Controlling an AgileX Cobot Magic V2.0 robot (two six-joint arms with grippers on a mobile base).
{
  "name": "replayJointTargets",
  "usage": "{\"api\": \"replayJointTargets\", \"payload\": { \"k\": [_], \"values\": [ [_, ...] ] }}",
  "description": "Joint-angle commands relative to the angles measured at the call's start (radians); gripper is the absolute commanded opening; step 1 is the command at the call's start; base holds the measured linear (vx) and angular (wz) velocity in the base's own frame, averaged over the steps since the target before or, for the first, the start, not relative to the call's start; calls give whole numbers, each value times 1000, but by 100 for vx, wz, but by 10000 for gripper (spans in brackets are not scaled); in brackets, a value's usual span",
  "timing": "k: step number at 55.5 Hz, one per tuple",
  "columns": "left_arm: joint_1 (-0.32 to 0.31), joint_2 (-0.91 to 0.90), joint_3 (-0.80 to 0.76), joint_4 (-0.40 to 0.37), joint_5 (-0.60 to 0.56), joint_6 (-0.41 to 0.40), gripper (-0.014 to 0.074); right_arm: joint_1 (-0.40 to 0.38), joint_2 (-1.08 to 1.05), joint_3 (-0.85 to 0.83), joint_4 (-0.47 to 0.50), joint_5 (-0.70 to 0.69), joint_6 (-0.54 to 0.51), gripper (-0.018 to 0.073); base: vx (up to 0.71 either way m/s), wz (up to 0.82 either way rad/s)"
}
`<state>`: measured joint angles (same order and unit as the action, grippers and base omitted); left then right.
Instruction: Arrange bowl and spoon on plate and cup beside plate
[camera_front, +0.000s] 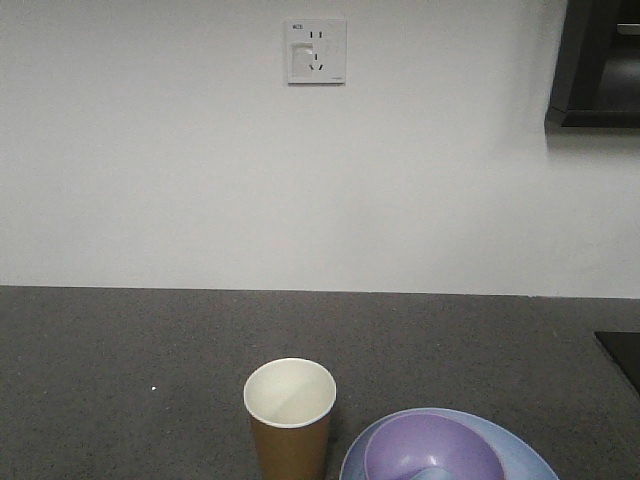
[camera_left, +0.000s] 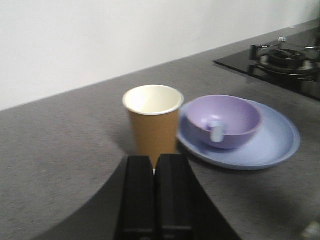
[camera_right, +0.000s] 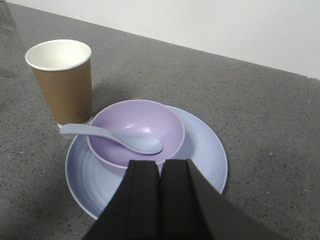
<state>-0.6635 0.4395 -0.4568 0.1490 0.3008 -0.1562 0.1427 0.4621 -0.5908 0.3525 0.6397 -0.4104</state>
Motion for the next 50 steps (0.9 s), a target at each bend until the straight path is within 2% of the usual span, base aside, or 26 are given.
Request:
{"api": "replayJointTargets", "payload": {
  "k": [1, 7, 15, 19, 21, 28, 50],
  "values": [
    [104, -39, 64, -24, -156, 33, 0, 2, 3, -29, 16, -69, -3, -8, 0, 0],
    [266, -133, 210, -123, -295, 78, 0, 2, 3, -29, 16, -69, -3, -8, 0, 0],
    [430, -275, 409, -132, -455, 76, 0, 2, 3, -29, 16, -69, -3, -8, 0, 0],
    [485, -346, 463, -129, -455, 76, 0, 2, 3, -29, 16, -69, -3, -8, 0, 0],
    [509, -380, 456, -120, -364, 77, 0, 2, 3, -29, 16, -69, -3, -8, 0, 0],
    [543, -476, 458, -79, -280, 77, 0, 2, 3, -29, 16, -69, -3, -8, 0, 0],
    [540, -465, 457, -81, -278, 75, 0, 2, 3, -29, 16, -65, -3, -8, 0, 0]
  ]
}}
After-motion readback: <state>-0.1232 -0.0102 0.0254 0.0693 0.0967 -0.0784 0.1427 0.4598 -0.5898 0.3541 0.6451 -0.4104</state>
